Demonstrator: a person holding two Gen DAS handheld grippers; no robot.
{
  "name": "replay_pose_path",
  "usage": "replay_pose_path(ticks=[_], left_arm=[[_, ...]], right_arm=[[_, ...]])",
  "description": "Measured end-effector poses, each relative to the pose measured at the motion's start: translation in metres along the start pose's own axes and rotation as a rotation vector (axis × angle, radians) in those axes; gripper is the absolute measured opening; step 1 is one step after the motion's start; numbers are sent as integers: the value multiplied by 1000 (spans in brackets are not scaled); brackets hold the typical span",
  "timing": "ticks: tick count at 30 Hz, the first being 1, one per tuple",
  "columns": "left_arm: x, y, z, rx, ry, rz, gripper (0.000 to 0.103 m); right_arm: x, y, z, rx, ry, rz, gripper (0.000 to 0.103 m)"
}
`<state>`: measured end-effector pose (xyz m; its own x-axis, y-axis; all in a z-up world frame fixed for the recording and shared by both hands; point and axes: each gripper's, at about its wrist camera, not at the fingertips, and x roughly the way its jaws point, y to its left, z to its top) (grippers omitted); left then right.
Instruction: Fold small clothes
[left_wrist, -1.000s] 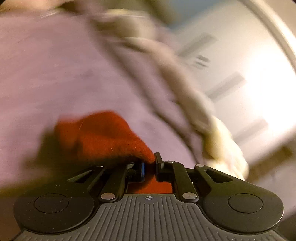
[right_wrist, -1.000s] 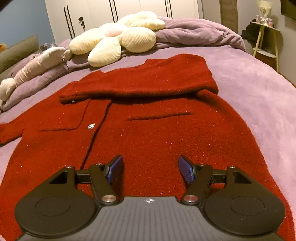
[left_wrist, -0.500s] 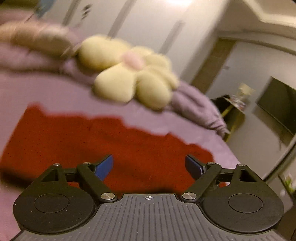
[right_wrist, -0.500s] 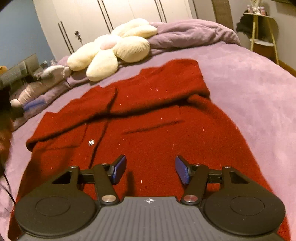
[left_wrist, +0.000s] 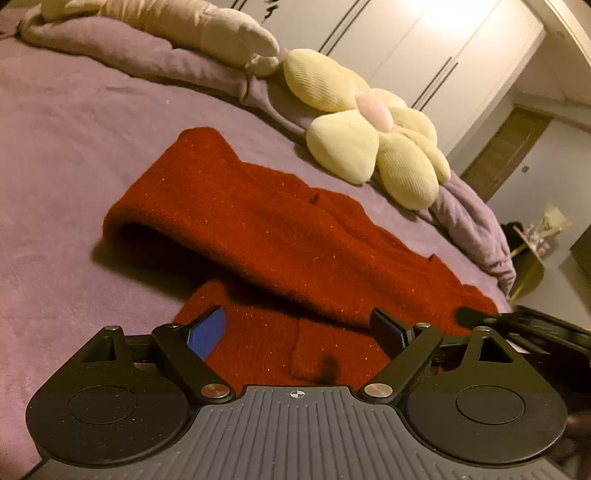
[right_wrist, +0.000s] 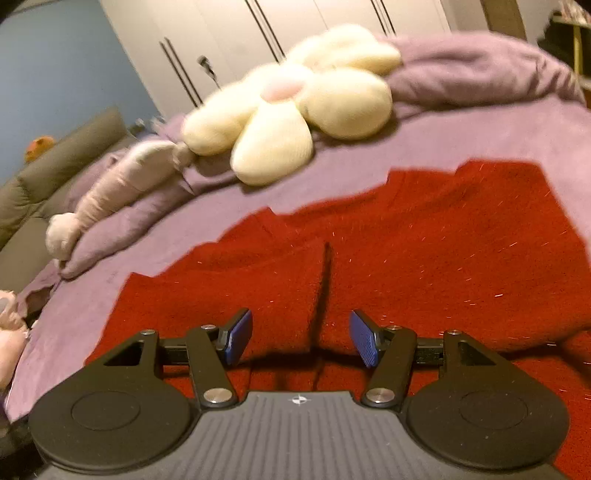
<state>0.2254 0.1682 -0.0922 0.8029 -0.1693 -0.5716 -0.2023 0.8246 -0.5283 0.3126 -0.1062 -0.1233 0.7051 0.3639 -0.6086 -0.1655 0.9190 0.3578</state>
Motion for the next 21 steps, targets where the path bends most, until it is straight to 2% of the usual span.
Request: replay_pose_path(ticks=[3, 4, 6, 7, 9, 11, 14, 17, 18, 21], left_arm=[[1, 2, 2, -5, 6, -14, 90], [1, 2, 3, -7, 7, -19, 90], [3, 2, 5, -9, 12, -20, 90], [4, 2, 7, -7, 16, -18, 90], [3, 0, 9, -3, 11, -9, 90], [4, -2, 12, 9, 4, 8, 90], [9, -5, 18, 21, -1, 49, 90], [18, -8, 22, 19, 14, 74, 90], [20, -8, 23, 20, 17, 79, 90], [25, -8, 25, 24, 27, 93, 90]], right_arm=[[26, 4, 3, -3, 51, 1, 40], [29, 6, 2, -18, 49, -6, 35], [30, 12, 2, -74, 30, -19, 14], [28, 16, 4, -108, 21, -30, 12], [14, 22, 8, -171, -37, -50, 10], [-8, 22, 15, -194, -146, -105, 10], [-33, -2, 22, -158, -247, -261, 10], [-37, -36, 19, -131, -221, -379, 10], [-36, -48, 17, -117, -195, -390, 10], [-32, -75, 11, -44, -105, -344, 12]])
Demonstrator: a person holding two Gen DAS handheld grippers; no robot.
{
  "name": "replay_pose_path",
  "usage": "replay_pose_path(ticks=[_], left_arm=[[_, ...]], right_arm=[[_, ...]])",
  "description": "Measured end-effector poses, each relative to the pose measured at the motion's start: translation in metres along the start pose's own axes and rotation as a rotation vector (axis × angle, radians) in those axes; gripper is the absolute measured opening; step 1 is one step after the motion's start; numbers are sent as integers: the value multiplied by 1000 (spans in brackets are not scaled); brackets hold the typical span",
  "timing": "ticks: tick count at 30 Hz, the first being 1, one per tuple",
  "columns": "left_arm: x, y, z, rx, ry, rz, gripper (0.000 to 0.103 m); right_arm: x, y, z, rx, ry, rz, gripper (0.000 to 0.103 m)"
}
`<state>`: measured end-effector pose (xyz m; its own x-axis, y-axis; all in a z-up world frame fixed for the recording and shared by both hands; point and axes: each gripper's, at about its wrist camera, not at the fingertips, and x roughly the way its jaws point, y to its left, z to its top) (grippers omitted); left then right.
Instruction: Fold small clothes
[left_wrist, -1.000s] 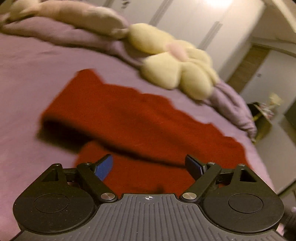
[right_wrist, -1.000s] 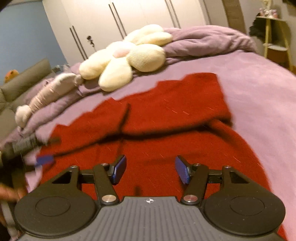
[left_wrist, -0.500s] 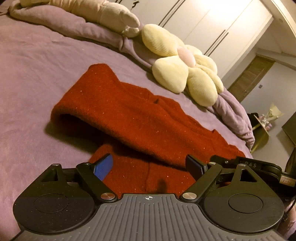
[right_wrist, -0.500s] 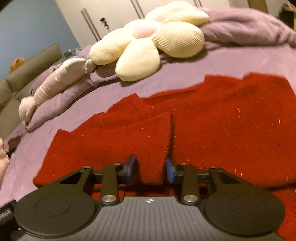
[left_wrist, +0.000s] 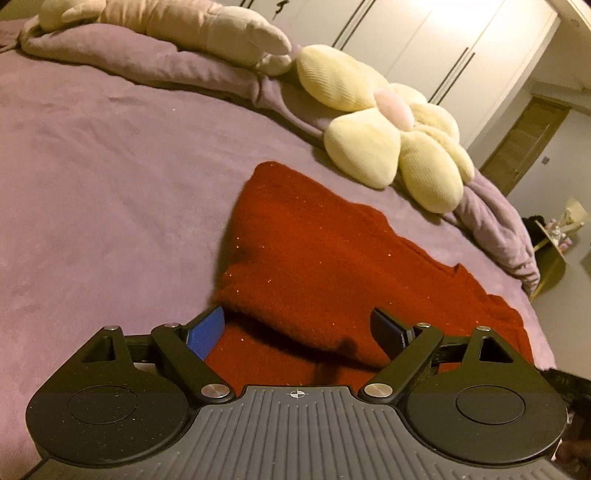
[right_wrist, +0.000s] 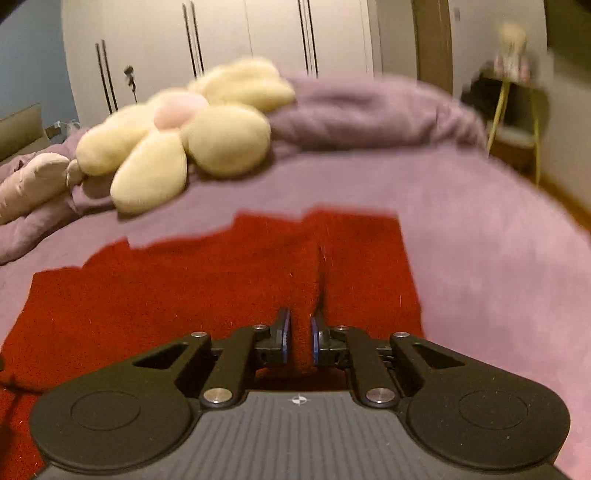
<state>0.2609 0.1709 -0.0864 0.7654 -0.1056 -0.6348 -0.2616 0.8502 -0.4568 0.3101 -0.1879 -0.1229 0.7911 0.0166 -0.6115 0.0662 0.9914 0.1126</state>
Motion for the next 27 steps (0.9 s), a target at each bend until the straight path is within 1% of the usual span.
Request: replay_pose_path(ticks=[2, 4, 5, 7, 8, 9, 10, 11, 13, 14, 16, 18, 20, 22, 24, 27], left_arm=[[1, 2, 0, -7, 7, 3, 90], [1, 2, 0, -8, 10, 6, 90], [1, 2, 1, -6, 12, 7, 90], [1, 0, 1, 5, 16, 12, 90], [1, -1, 1, 11, 17, 15, 90], [1, -2, 1, 17, 17, 20, 90], [1, -4, 2, 22, 17, 23, 90], [0, -5, 3, 29, 14, 27, 90], [0, -7, 5, 40, 1, 37, 90], [0, -8, 6, 48, -3, 41, 90], [1, -12, 8, 58, -4, 41, 91], [3, -15, 8, 65, -3, 39, 91], [5, -19, 8, 74, 1, 37, 91], [7, -20, 7, 85, 3, 39, 91], [10, -20, 5, 92, 14, 43, 91], [15, -19, 4, 91, 31, 65, 91]], right_arm=[[4, -10, -1, 45, 36, 21, 25], [9, -16, -2, 83, 49, 62, 30], [12, -17, -2, 94, 55, 78, 30], [18, -10, 0, 89, 63, 93, 32], [24, -4, 4, 74, 66, 99, 26], [25, 1, 6, 47, 59, 93, 16], [24, 6, 8, 15, 42, 80, 8], [20, 11, 12, -30, 15, 58, 8], [5, 21, 18, -121, -93, -13, 8], [-2, 24, 21, -151, -149, -52, 8], [-8, 23, 27, -177, -204, -131, 8], [-3, 13, 31, -165, -184, -161, 8], [4, 4, 28, -174, -151, -185, 8], [6, -3, 23, -182, -142, -210, 8], [7, -9, 19, -164, -126, -211, 8], [15, -10, 12, -204, -90, -215, 8]])
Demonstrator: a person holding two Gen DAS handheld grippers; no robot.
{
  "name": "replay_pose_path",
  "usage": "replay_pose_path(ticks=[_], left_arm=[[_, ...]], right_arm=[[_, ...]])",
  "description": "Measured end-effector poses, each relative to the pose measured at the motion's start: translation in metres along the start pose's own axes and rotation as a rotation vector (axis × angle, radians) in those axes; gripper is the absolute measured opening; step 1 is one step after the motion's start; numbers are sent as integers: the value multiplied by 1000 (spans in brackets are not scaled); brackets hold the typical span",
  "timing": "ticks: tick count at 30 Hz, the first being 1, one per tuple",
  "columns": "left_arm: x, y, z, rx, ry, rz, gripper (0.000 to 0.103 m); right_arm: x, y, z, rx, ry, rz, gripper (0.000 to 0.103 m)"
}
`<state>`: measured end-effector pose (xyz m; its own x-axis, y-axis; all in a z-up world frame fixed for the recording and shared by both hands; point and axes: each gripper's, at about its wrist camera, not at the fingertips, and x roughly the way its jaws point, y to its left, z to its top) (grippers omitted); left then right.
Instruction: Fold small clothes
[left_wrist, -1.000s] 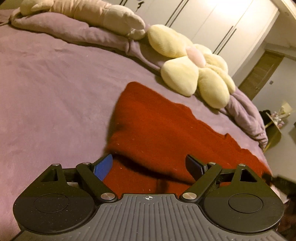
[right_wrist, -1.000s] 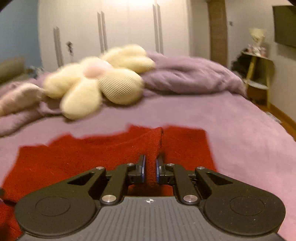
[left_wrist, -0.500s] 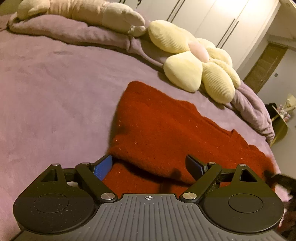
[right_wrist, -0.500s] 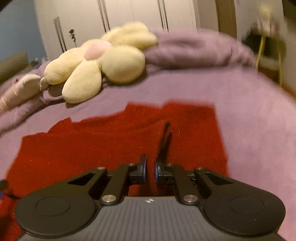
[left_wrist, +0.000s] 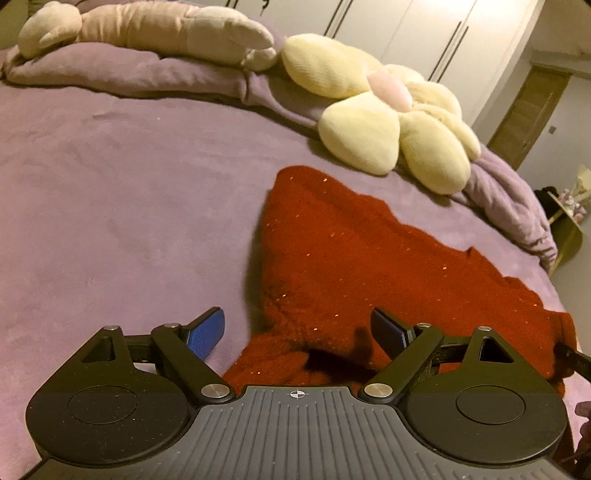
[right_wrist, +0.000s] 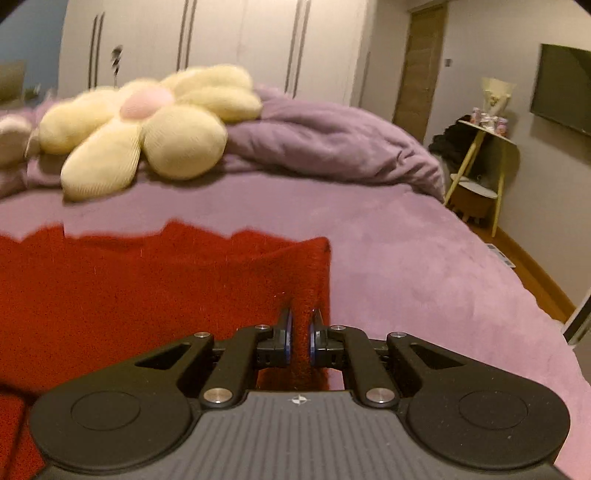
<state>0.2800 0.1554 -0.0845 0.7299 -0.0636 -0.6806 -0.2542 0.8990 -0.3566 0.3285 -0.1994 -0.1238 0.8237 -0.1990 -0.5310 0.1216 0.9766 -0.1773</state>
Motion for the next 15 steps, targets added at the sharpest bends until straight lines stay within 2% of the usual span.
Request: replay_pose_path(ticks=[8, 15], left_arm=[[7, 8, 0, -25, 24, 14, 91], [11, 10, 1, -22, 28, 28, 91]], right_arm=[[12, -1, -3, -6, 16, -73, 8], [13, -13, -8, 18, 12, 14, 10]])
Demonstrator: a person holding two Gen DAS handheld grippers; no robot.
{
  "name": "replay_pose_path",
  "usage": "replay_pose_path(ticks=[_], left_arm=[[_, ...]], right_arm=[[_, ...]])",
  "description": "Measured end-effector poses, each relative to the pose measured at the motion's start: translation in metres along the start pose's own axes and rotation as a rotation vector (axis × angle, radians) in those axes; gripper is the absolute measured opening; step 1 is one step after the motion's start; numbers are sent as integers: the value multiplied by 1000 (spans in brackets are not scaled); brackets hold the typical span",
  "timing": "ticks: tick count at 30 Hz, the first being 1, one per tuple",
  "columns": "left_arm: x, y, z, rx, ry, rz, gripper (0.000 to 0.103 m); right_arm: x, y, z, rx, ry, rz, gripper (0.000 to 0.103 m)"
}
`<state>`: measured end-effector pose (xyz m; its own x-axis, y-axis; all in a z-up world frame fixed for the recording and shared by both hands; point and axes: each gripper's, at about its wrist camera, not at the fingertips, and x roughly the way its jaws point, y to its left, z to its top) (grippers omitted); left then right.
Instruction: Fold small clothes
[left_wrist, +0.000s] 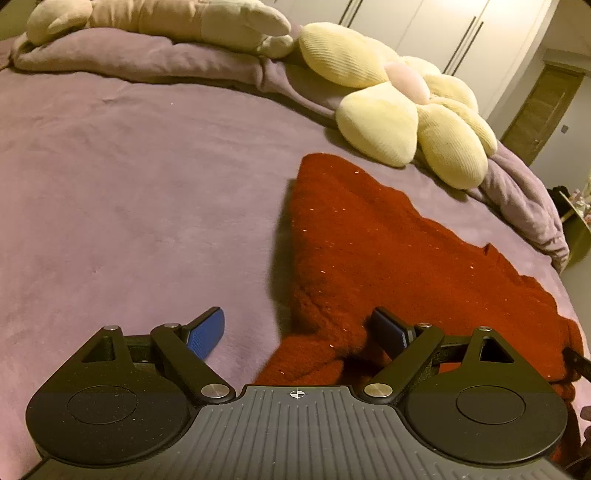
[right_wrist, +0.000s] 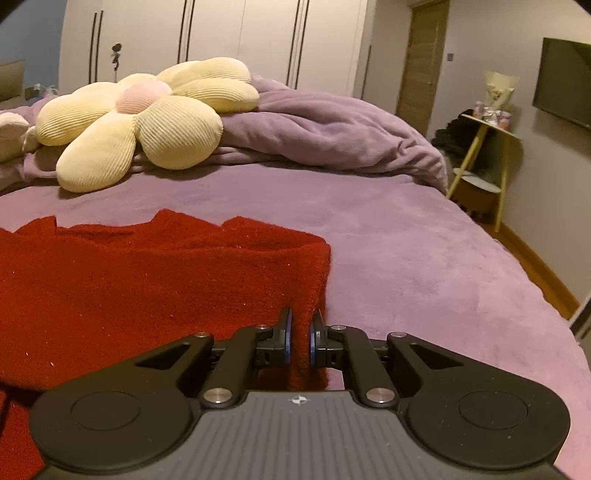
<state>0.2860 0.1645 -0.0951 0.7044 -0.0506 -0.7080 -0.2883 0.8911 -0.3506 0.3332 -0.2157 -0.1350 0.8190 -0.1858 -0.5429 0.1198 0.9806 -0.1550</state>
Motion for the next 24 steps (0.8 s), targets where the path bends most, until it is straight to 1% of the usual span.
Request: replay_pose_path(ticks=[1, 2, 3, 4, 6, 8, 11, 13, 15, 16, 17, 18, 21, 23, 24], left_arm=[[-1, 0, 1, 1, -4, 7, 91], [-2, 0, 2, 0, -10, 14, 91], [-6, -1, 4, -2, -23, 20, 90], [-12, -1, 6, -2, -42, 16, 90], [-26, -8, 9, 15, -87, -19, 90], [-34, -19, 14, 47, -112, -59, 91], [-27, -41, 18, 127, -88, -109, 91], [-13, -54, 15, 175, -55, -98, 91], [5, -61, 14, 204, -15, -76, 90], [15, -64, 14, 214, 7, -51, 89], [21, -67, 11, 224, 18, -32, 88], [28, -70, 12, 242, 19, -11, 88], [45, -77, 15, 294, 24, 32, 93], [57, -79, 19, 296, 18, 54, 97], [60, -77, 21, 289, 17, 62, 98]], right_arm=[[3, -2, 0, -12, 19, -16, 15], [4, -3, 0, -16, 23, -32, 25], [1, -6, 2, -2, 17, -50, 31], [-3, -7, 4, 15, 12, -56, 32], [-16, -9, 6, 42, -22, -27, 32], [-26, -6, 7, 52, -50, 25, 32], [-35, 9, 8, 57, -72, 99, 32], [-32, 21, 8, 41, -50, 130, 31], [-21, 31, 6, 19, -17, 135, 31], [-12, 35, 4, 6, 20, 122, 28], [-3, 38, 1, -8, 45, 99, 28], [4, 39, -1, -26, 42, 81, 28], [19, 45, 5, -53, 47, 57, 28], [30, 46, 10, -62, 56, 50, 28], [36, 46, 12, -66, 57, 48, 28]])
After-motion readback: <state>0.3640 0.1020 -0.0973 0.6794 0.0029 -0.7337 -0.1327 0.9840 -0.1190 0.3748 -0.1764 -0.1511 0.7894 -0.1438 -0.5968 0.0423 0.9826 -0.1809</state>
